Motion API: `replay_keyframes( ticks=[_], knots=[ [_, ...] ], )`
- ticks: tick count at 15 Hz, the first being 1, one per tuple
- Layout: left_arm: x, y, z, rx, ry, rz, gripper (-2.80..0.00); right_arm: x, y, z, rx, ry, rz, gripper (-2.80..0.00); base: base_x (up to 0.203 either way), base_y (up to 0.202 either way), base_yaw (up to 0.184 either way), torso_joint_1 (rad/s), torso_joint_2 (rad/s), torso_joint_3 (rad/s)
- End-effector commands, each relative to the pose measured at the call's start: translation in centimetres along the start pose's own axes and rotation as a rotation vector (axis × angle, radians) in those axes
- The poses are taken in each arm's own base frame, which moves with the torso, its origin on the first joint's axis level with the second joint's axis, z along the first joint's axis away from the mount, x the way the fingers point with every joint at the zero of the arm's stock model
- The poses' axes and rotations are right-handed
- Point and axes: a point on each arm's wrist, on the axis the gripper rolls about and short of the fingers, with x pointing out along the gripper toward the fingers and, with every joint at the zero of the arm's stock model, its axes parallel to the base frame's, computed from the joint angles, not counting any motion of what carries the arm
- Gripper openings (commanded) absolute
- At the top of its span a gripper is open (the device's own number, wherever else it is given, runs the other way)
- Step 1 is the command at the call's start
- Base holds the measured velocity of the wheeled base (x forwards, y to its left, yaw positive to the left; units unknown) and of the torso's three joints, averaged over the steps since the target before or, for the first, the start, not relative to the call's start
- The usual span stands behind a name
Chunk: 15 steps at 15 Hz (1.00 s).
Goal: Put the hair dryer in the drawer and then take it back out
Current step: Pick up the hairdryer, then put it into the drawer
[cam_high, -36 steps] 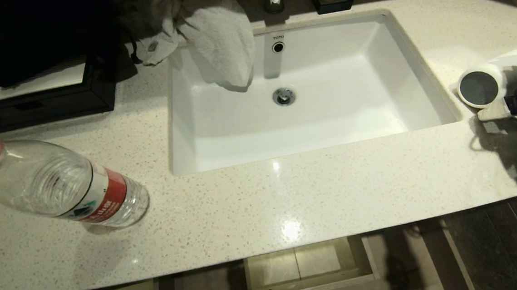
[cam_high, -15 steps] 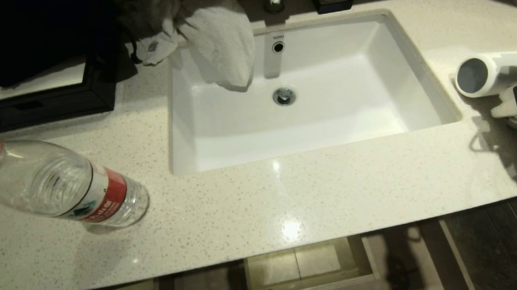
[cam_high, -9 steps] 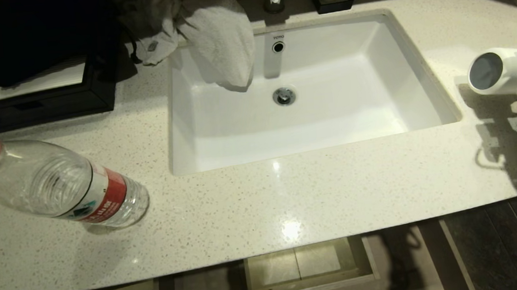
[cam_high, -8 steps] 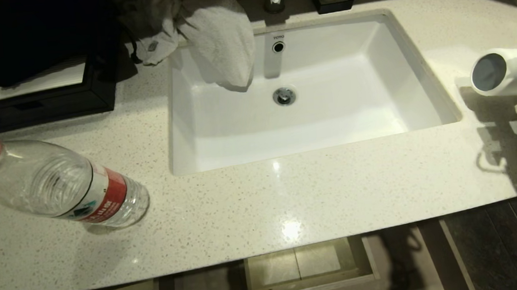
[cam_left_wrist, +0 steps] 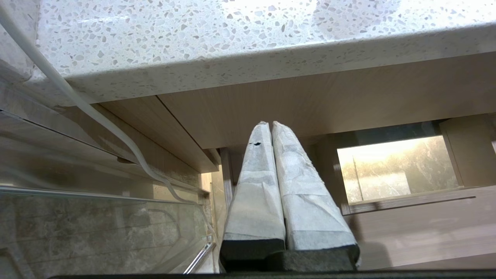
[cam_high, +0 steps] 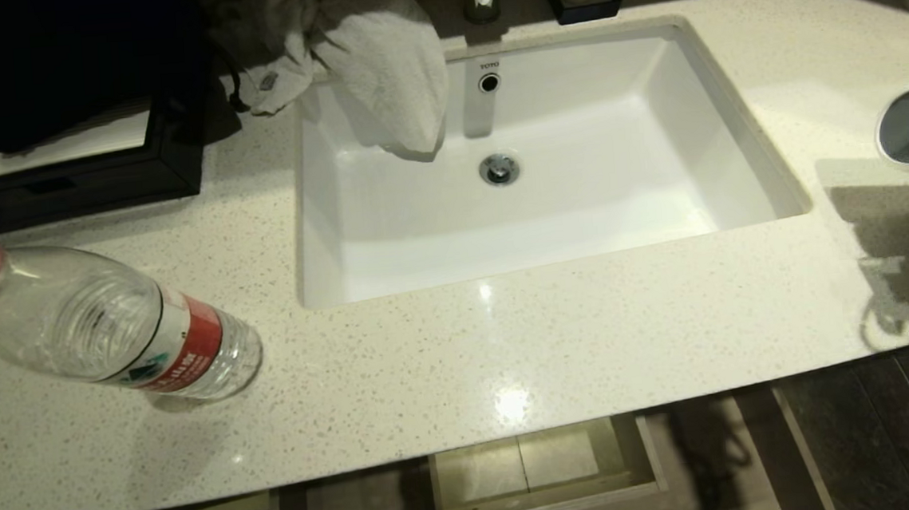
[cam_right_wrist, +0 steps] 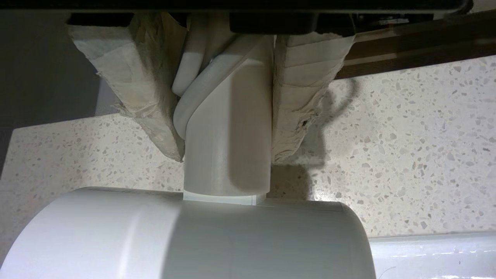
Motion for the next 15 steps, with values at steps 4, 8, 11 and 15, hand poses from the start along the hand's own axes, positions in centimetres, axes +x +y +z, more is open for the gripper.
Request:
replay_keyframes(
  ticks=[4, 8, 11, 15],
  knots=[
    [0.0, 0.0, 0.0, 0.000, -0.001, 0.000, -2.80, -1.9, -0.2, -0.7, -0.025, -0.041, -0.038, -2.80, 0.000, 0.000, 0.000, 0.000, 0.00, 0.000],
    [0.0, 0.0, 0.0, 0.000, 0.000, 0.000, -2.80, -1.9, -0.2, -0.9, -0.025, -0.032, -0.078, -2.80, 0.000, 0.000, 0.000, 0.000, 0.00, 0.000],
    [0.0, 0.0, 0.0, 0.000, 0.002, 0.000, -2.80, -2.2, -0.2, -1.3, -0.028, -0.034, -0.082, -2.80, 0.000, 0.000, 0.000, 0.000, 0.00, 0.000],
    [0.0, 0.0, 0.0, 0.000, 0.001, 0.000, -2.80, -2.6, -0.2, -1.8, -0.045, -0.030, -0.082, -2.80, 0.000, 0.000, 0.000, 0.000, 0.00, 0.000]
  ],
)
